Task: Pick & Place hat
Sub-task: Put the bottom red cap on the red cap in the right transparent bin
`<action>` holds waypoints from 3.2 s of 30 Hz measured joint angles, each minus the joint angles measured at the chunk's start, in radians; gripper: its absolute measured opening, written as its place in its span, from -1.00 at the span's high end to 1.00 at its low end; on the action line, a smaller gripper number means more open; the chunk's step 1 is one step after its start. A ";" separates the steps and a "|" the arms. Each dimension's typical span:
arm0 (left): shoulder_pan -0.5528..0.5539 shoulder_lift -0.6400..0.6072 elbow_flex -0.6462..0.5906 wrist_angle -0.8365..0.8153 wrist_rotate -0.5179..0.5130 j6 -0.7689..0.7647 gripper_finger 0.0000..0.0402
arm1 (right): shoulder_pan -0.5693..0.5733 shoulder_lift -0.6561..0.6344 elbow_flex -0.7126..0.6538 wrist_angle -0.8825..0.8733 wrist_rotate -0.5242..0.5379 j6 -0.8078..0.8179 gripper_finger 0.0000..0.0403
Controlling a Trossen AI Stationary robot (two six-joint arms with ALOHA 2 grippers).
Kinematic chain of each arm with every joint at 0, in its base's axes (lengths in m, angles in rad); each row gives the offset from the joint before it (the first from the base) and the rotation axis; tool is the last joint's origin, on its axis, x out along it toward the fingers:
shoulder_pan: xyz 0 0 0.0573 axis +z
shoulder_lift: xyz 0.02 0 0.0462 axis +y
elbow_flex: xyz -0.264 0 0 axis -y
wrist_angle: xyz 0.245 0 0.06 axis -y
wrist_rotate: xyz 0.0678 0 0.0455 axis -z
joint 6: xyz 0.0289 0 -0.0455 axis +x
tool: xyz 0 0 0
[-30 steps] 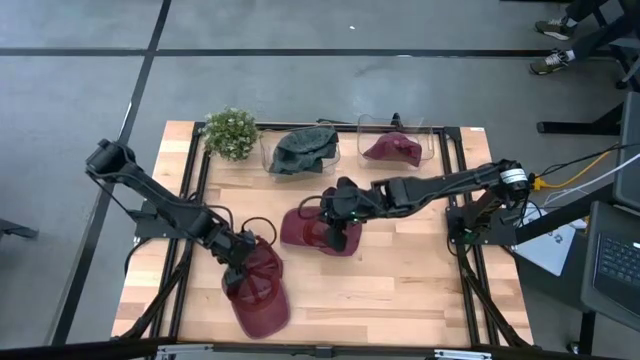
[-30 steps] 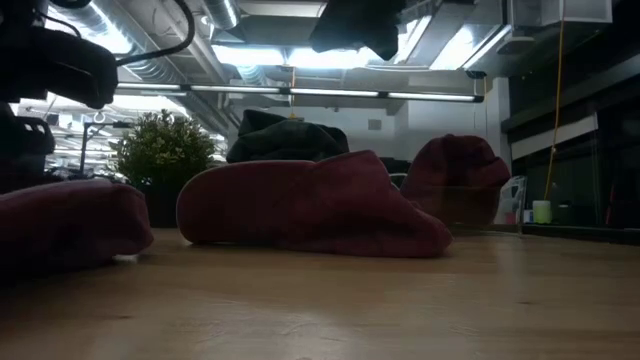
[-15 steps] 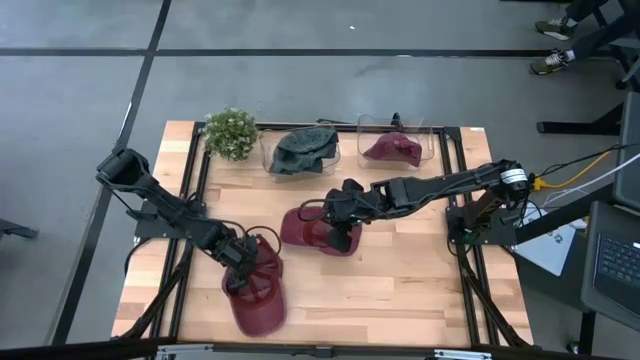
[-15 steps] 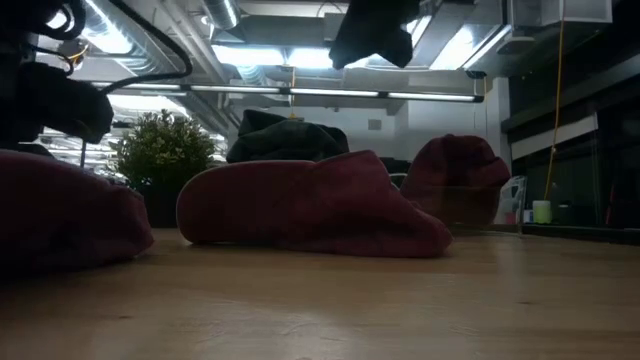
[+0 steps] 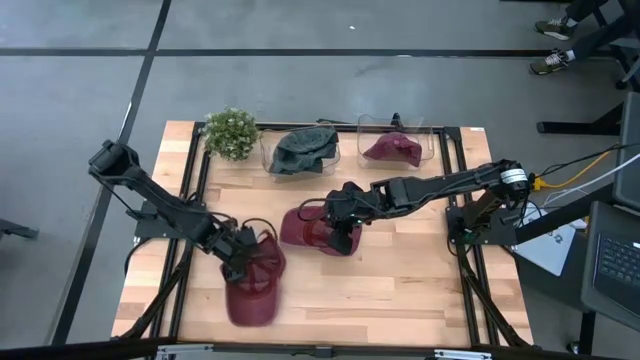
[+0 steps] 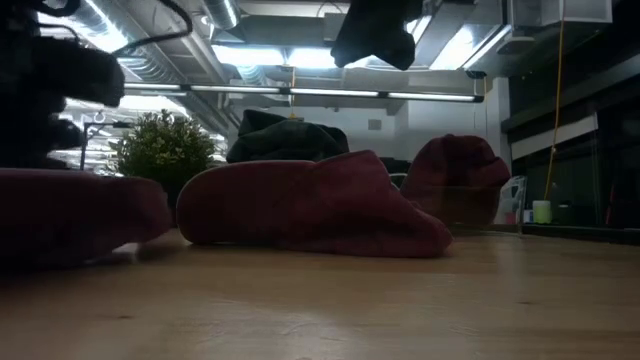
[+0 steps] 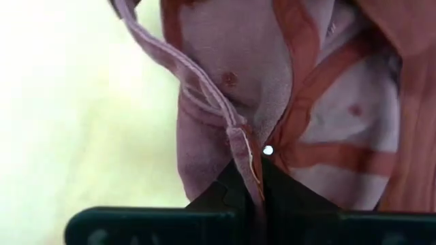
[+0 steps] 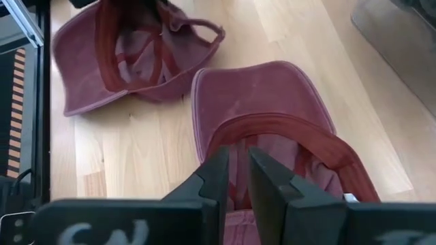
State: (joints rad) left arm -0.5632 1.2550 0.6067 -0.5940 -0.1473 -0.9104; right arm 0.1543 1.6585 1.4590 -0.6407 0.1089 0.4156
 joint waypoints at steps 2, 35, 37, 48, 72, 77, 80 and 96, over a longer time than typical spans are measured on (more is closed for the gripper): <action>0.000 -0.032 0.010 -0.045 -0.050 0.000 0.97 | 0.000 0.000 0.000 0.000 -0.001 0.001 0.74; 0.000 -0.315 0.543 -0.165 -0.977 1.107 0.98 | -0.253 -0.005 0.000 0.515 -0.337 -0.038 -0.23; 0.000 -0.334 0.543 -0.107 -0.938 1.139 0.98 | -0.273 -0.005 0.000 0.516 -0.339 -0.060 -0.33; 0.234 -0.322 0.544 0.239 -0.697 1.477 0.97 | -0.361 -0.005 0.000 0.730 -0.492 -0.113 -0.44; 0.546 -0.129 0.544 0.512 -0.319 1.549 0.96 | -0.419 -0.005 0.000 0.912 -0.526 -0.162 -0.35; 0.546 -0.129 0.544 0.508 -0.381 1.601 0.96 | -0.419 -0.005 0.000 0.909 -0.547 -0.157 0.06; 0.546 -0.132 0.544 0.508 -0.409 1.645 0.96 | -0.419 -0.005 0.000 0.908 -0.552 -0.153 0.41; 0.544 -0.210 0.540 0.419 -0.465 1.634 0.94 | -0.437 -0.005 0.002 0.887 -0.594 -0.161 0.95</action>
State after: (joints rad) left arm -0.0193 1.0448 1.1469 -0.1747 -0.6125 0.7239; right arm -0.2823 1.6539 1.4605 0.2468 -0.4848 0.2543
